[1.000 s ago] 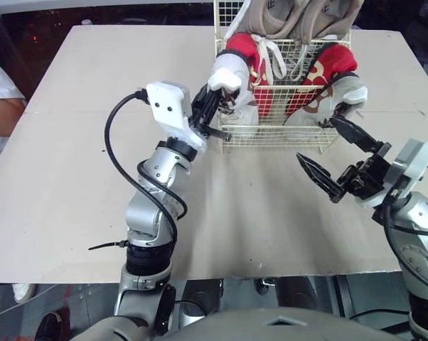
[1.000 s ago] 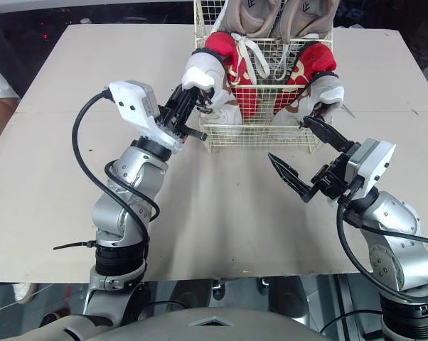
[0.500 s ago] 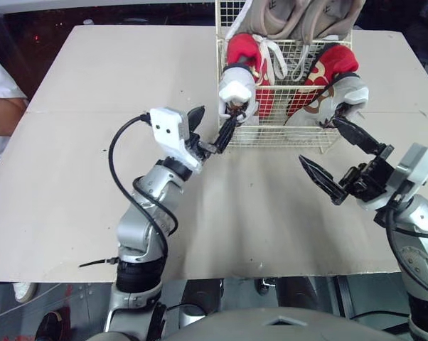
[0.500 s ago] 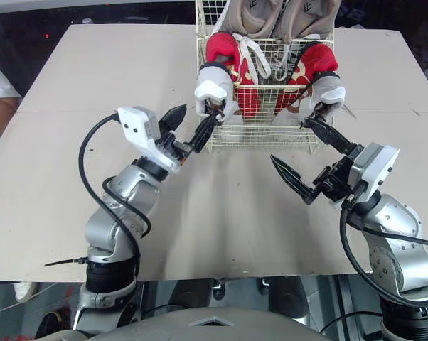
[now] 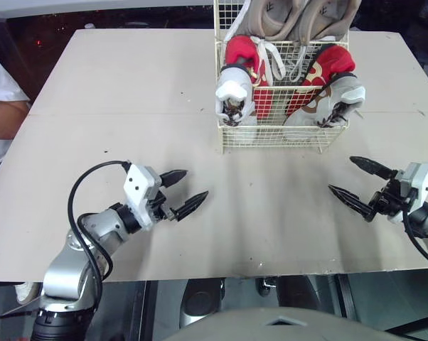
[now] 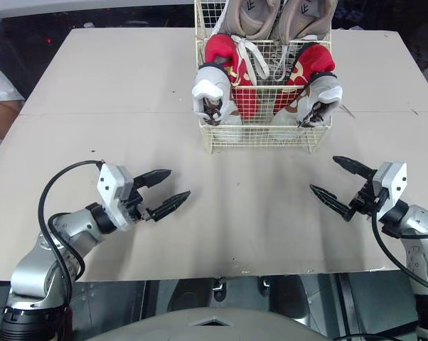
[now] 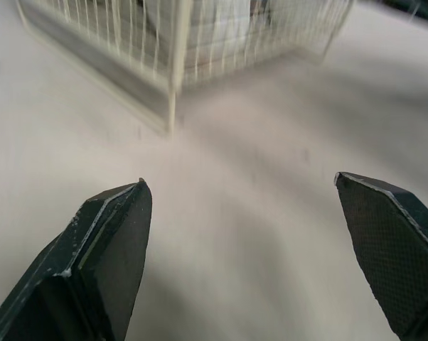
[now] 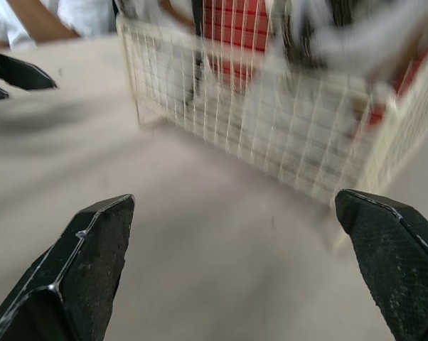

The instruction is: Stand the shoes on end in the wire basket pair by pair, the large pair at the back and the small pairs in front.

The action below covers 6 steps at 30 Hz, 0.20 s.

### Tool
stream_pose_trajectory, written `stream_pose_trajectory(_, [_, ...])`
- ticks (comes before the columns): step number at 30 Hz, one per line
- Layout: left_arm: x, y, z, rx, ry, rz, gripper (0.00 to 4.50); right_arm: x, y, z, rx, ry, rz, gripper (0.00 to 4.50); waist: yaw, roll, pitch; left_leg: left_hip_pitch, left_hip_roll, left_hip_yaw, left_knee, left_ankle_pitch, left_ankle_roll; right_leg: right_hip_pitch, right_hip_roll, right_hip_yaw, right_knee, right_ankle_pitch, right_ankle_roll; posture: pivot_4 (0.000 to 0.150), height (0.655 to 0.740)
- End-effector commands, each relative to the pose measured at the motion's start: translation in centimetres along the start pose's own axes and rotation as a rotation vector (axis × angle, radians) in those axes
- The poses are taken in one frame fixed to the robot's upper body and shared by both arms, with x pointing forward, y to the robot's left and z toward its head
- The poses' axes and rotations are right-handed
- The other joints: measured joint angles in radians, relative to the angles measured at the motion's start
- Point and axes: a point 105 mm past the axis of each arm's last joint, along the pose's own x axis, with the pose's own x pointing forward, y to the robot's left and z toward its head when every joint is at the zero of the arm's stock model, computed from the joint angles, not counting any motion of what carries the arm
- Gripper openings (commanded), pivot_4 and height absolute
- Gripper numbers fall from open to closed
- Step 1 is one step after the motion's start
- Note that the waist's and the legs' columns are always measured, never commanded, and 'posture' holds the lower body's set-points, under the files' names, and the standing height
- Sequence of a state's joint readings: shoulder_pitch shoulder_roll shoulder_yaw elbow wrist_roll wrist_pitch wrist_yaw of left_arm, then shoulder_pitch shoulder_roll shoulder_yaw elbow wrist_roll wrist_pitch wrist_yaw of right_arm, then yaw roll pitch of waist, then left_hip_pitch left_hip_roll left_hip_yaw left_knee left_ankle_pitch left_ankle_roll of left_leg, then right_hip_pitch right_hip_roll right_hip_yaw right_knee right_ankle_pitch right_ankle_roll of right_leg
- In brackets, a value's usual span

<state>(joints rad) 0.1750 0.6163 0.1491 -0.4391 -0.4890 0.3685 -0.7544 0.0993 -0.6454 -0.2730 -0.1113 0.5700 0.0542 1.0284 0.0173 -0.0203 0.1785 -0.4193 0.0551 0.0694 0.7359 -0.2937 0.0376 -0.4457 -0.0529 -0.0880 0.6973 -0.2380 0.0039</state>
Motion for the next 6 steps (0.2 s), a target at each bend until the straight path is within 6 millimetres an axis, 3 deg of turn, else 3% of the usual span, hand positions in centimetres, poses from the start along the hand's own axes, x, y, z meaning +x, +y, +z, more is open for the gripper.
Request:
stream_pose_trajectory(1, [-0.7,0.7,-0.6,0.034,0.011,0.05,4.45,-0.9,-1.3,-0.6,-0.04,0.026,-0.007,4.5,-0.001,0.0,0.0,0.001,0.0,0.001,0.0,0.0,0.0,0.0,0.0,0.0,0.0,0.0,0.0,0.15,0.686])
stream_pose_trajectory(6, [-1.3,2.0,-1.1,0.021,0.01,0.097,4.45,-1.2,-1.4,-1.9,-0.04,0.061,0.022,4.5,0.0,0.001,0.0,0.001,0.001,0.002,-0.002,0.0,0.0,0.0,0.0,0.002,0.0,0.0,0.0,0.15,0.686])
